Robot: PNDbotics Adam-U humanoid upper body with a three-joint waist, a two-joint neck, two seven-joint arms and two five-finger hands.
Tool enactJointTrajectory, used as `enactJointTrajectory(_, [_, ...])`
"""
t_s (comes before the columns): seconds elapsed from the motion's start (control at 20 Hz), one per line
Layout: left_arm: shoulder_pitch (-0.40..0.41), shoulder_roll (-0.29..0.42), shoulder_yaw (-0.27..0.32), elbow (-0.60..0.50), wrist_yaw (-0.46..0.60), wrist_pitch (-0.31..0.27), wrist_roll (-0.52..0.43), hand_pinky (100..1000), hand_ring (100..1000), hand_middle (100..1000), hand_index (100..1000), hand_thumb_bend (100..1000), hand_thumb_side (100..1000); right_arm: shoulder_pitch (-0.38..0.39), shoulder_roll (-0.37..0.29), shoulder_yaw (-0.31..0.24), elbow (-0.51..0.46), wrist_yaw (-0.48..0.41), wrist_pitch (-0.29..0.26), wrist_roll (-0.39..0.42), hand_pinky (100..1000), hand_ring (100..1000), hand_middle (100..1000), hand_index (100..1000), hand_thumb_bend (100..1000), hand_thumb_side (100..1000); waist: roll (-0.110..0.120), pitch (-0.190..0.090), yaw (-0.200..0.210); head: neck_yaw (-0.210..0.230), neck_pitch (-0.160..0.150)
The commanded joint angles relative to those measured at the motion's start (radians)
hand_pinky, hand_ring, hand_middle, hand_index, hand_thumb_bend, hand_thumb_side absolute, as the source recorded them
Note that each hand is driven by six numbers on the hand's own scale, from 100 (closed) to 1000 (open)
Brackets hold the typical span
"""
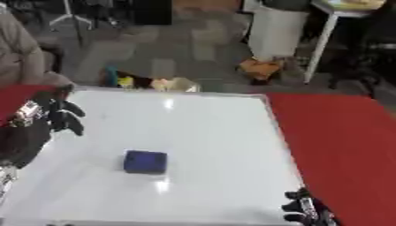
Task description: Wipe the whiteboard clean with a brush.
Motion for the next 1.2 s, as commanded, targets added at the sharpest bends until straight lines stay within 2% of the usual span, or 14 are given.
enactJointTrajectory(0.05, [-0.017, 0.030, -0.002, -0.018, -0.015, -0.008, -0.006, 534, 535, 598, 1000, 192, 981, -0.001, -0.014, -0.006, -0.022, -0.004, 0.000, -0.003, 597, 635, 479, 677, 100, 883, 0.003, -0.011, -0.001, -0.002, -0.012])
enactJointTrajectory(0.3, [-0.026, 0.063, -0.024, -0.027, -0.057, -0.029, -0.020, 538, 544, 607, 1000, 168, 973, -0.002, -0.015, -0.005, -0.021, -0.004, 0.000, -0.002, 597, 635, 478, 677, 100, 885, 0.005, -0.010, -0.005, -0.002, -0.014])
enactJointTrajectory(0.5, [-0.053, 0.124, -0.060, -0.033, -0.094, -0.061, -0.039, 542, 552, 612, 1000, 122, 959, -0.002, -0.016, -0.003, -0.022, -0.002, 0.000, 0.000, 597, 635, 478, 677, 100, 883, 0.005, -0.009, -0.007, 0.001, -0.014])
enactJointTrajectory(0.75, [-0.105, 0.218, -0.126, -0.027, -0.154, -0.128, -0.068, 547, 559, 614, 1000, 100, 935, 0.001, -0.016, -0.001, -0.021, -0.002, 0.000, 0.002, 597, 635, 478, 677, 100, 884, 0.006, -0.009, -0.015, -0.004, -0.017])
enactJointTrajectory(0.9, [-0.169, 0.279, -0.191, -0.022, -0.213, -0.189, -0.083, 559, 575, 623, 1000, 100, 899, 0.000, -0.015, 0.003, -0.021, -0.001, 0.000, 0.006, 597, 635, 478, 677, 100, 885, 0.003, -0.004, -0.020, -0.002, -0.014])
enactJointTrajectory(1.2, [-0.270, 0.317, -0.305, 0.001, -0.339, -0.285, -0.083, 583, 600, 640, 1000, 100, 832, -0.002, -0.013, 0.008, -0.021, 0.003, 0.001, 0.010, 597, 635, 478, 677, 100, 887, 0.001, 0.004, -0.029, -0.002, -0.009])
